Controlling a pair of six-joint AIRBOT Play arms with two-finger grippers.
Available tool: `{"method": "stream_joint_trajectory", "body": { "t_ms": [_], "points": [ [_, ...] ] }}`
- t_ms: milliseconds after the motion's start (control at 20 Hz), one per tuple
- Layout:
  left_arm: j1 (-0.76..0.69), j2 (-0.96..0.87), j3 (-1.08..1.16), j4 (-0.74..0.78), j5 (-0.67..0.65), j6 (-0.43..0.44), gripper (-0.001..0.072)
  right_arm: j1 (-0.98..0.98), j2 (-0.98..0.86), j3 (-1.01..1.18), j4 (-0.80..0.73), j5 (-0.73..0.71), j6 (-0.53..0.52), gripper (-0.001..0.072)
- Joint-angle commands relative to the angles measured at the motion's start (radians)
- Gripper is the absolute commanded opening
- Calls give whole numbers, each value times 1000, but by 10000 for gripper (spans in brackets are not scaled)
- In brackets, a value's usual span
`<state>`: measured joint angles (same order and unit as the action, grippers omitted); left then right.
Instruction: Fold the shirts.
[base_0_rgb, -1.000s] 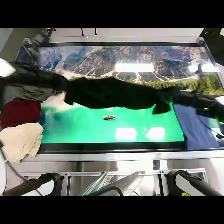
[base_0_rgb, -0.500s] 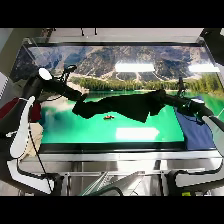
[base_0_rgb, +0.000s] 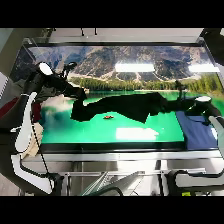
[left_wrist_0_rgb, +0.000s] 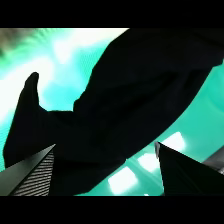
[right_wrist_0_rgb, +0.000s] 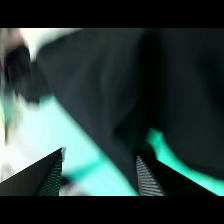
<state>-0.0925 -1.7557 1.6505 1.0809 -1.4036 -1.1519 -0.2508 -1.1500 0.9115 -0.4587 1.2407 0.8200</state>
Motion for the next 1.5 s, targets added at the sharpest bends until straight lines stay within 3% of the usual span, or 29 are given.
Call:
{"method": "stream_joint_trajectory", "body": {
  "t_ms": [0,150,250,300,350,450,600,700,850,950,1100,1250,1450],
  "points": [
    [0,-2,-35,1,-37,-19,693,101,27,-106,-99,-35,21,508],
    [0,-2,-70,-1,-53,-32,693,181,-9,-129,-103,-156,-4,505],
    [0,-2,-82,-1,-84,-35,693,206,-20,-129,-102,-148,-4,499],
    [0,-2,-82,-1,-97,-35,693,214,-19,-127,-87,-126,-8,417],
    [0,-1,-81,-1,-103,-35,693,222,-13,-123,-40,-85,-37,187],
    [0,6,-80,-1,-109,-35,693,228,18,-96,83,-63,-82,22],
    [0,27,-80,-2,-94,-35,693,218,34,79,171,-164,-113,19],
    [0,43,-80,-2,-84,-35,693,209,-5,261,190,-344,-119,20],
    [0,48,-80,-2,-80,-35,693,174,-158,551,183,-581,-139,20],
    [0,48,-80,-3,-78,-36,693,152,-280,666,183,-663,-114,21],
    [11,48,-80,20,-77,-36,694,121,-407,724,184,-645,-34,21],
    [35,47,-83,137,-71,-84,694,116,-437,724,183,-599,-52,20],
    [60,31,-148,50,154,-124,694,116,-431,724,183,-558,-85,20]
  ]
}}
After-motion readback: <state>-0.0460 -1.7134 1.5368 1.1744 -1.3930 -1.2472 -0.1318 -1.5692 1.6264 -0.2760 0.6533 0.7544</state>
